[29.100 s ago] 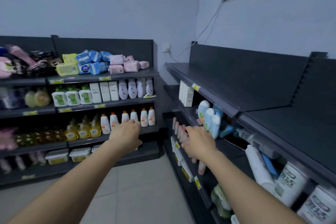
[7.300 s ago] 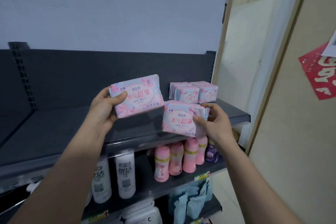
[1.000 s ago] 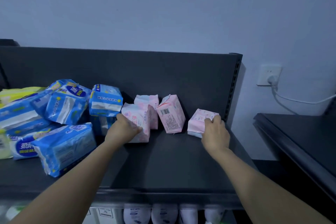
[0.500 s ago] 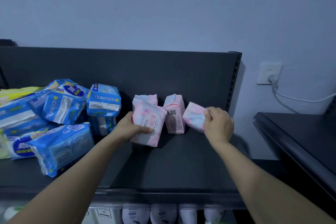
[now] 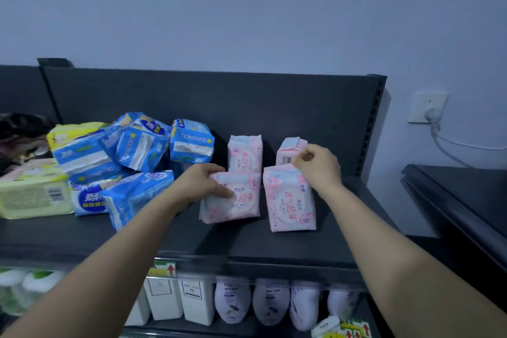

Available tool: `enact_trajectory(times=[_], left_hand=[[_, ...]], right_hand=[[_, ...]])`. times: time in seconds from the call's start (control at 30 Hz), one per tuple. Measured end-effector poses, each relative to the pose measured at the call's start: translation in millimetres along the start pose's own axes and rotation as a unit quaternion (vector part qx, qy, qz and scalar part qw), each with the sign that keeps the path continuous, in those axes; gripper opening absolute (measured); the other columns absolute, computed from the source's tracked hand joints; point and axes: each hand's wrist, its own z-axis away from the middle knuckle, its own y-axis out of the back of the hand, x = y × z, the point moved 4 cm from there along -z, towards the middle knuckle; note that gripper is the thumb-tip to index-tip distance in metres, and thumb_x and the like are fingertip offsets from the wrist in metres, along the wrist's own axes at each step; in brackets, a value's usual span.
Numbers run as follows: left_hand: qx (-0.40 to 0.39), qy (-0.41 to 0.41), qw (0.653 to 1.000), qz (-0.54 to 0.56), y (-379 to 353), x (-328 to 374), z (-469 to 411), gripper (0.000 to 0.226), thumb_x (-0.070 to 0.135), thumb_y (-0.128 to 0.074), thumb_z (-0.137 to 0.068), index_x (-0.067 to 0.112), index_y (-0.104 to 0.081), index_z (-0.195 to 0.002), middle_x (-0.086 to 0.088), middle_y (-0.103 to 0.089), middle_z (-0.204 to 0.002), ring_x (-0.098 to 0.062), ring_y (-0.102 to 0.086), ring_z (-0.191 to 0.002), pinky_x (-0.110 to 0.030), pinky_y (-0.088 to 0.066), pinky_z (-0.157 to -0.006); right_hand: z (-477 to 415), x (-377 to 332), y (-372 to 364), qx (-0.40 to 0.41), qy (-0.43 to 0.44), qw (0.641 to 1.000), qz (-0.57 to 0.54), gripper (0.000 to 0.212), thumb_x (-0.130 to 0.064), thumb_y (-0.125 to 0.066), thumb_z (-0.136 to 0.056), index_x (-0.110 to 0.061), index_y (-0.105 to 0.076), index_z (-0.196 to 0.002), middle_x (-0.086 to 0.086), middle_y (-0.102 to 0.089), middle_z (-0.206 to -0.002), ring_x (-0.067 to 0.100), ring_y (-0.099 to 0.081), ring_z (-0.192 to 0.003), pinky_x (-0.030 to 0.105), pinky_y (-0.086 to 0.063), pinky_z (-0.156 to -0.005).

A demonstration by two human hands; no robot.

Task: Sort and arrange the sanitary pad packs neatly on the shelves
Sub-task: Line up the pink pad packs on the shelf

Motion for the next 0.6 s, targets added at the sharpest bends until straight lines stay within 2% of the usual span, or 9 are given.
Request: enact_trajectory(times=[0.1, 0.17, 0.2, 0.23, 0.3, 0.37, 0.4, 0.5, 0.6], left_hand=[[-0.011, 0.006, 1.0, -0.025, -1.4, -15.8, 3.4, 0.071, 0.017, -0.087, -0.065, 0.021, -0.058, -0.13, -0.001, -0.064, -0.119, -0.016, -0.062, -0.103, -0.031, -0.051, -0.094], [-0.019, 0.011, 1.0, -0.02, -2.6, -21.2, 2.9, 0.074, 0.02, -0.087, -0.066, 0.024, -0.056, -0.133, 0.0, -0.064, -0.121, -0.017, -0.063, -0.106, -0.038, -0.05, -0.098], [-0.022, 0.009, 0.999, -0.021, -3.3, -21.9, 2.1, 0.075, 0.02, -0.087, -0.066, 0.024, -0.055, -0.134, 0.0, -0.064, -0.122, -0.018, -0.063, -0.107, -0.039, -0.049, -0.099], [-0.026, 0.005, 0.999, -0.031, -4.3, -20.6, 2.4, 0.077, 0.019, -0.087, -0.066, 0.024, -0.054, -0.135, 0.0, -0.063, -0.124, -0.018, -0.061, -0.108, -0.037, -0.048, -0.1], [-0.039, -0.004, 0.998, -0.048, -6.9, -18.5, 3.8, 0.08, 0.016, -0.086, -0.067, 0.024, -0.05, -0.139, 0.0, -0.058, -0.128, -0.016, -0.058, -0.111, -0.031, -0.046, -0.099], [-0.045, -0.002, 0.997, -0.058, -9.6, -19.1, 6.4, 0.087, 0.015, -0.084, -0.07, 0.023, -0.04, -0.145, 0.0, -0.052, -0.134, -0.017, -0.053, -0.115, -0.027, -0.042, -0.097], [-0.038, 0.003, 0.998, -0.059, -10.3, -21.5, 7.3, 0.093, 0.015, -0.084, -0.07, 0.022, -0.034, -0.147, -0.001, -0.048, -0.138, -0.018, -0.051, -0.12, -0.027, -0.041, -0.098], [0.019, 0.045, 0.999, -0.01, -10.3, -28.9, 12.4, 0.106, 0.017, -0.09, -0.063, 0.012, -0.025, -0.147, -0.006, -0.046, -0.137, -0.023, -0.05, -0.122, -0.032, -0.042, -0.1], [0.056, 0.072, 0.993, 0.08, -7.1, -37.2, 15.1, 0.096, 0.019, -0.094, -0.055, 0.006, -0.036, -0.13, -0.007, -0.058, -0.121, -0.022, -0.06, -0.107, -0.037, -0.052, -0.09]], right_hand=[[21.2, -2.4, -1.9, -0.005, 0.056, 0.997, 0.05, 0.05, -0.047, -0.057, -0.091, -0.019, -0.043, -0.052, -0.004, -0.046, -0.052, 0.019, -0.045, -0.056, 0.029, -0.031, -0.05], [30.9, -7.2, 1.6, -0.039, 0.072, 0.994, 0.075, 0.051, -0.059, -0.052, -0.088, -0.023, -0.049, -0.052, -0.006, -0.05, -0.055, 0.014, -0.047, -0.057, 0.029, -0.033, -0.051], [32.8, -6.6, 1.6, -0.074, 0.075, 0.992, 0.064, 0.039, -0.061, -0.054, -0.086, -0.03, -0.063, -0.064, -0.009, -0.061, -0.07, 0.011, -0.055, -0.069, 0.029, -0.041, -0.059], [33.7, -3.1, -0.2, -0.115, 0.071, 0.99, 0.044, 0.03, -0.059, -0.06, -0.083, -0.032, -0.072, -0.092, -0.011, -0.067, -0.096, 0.01, -0.06, -0.089, 0.029, -0.048, -0.073], [39.8, 7.3, -6.4, -0.2, 0.044, 0.978, -0.032, 0.073, -0.044, -0.077, -0.074, -0.029, -0.047, -0.139, -0.011, -0.053, -0.133, 0.01, -0.054, -0.118, 0.033, -0.046, -0.099], [48.9, 24.7, -15.6, -0.241, 0.001, 0.962, -0.129, 0.111, -0.026, -0.085, -0.062, -0.04, -0.019, -0.149, -0.012, -0.053, -0.134, 0.009, -0.056, -0.117, 0.037, -0.048, -0.1], [53.7, 32.8, -20.6, -0.245, -0.007, 0.957, -0.153, 0.116, -0.018, -0.086, -0.06, -0.045, -0.014, -0.146, -0.014, -0.055, -0.129, 0.007, -0.058, -0.114, 0.036, -0.049, -0.099], [67.6, 51.0, -33.6, -0.231, -0.05, 0.959, -0.153, 0.099, -0.006, -0.086, -0.063, -0.032, -0.028, -0.139, -0.014, -0.057, -0.122, 0.009, -0.056, -0.115, 0.034, -0.047, -0.1], [69.5, 52.1, -38.6, -0.2, -0.077, 0.959, -0.184, 0.072, -0.008, -0.087, -0.063, -0.024, -0.048, -0.121, -0.005, -0.062, -0.12, 0.011, -0.06, -0.107, 0.029, -0.05, -0.092]])
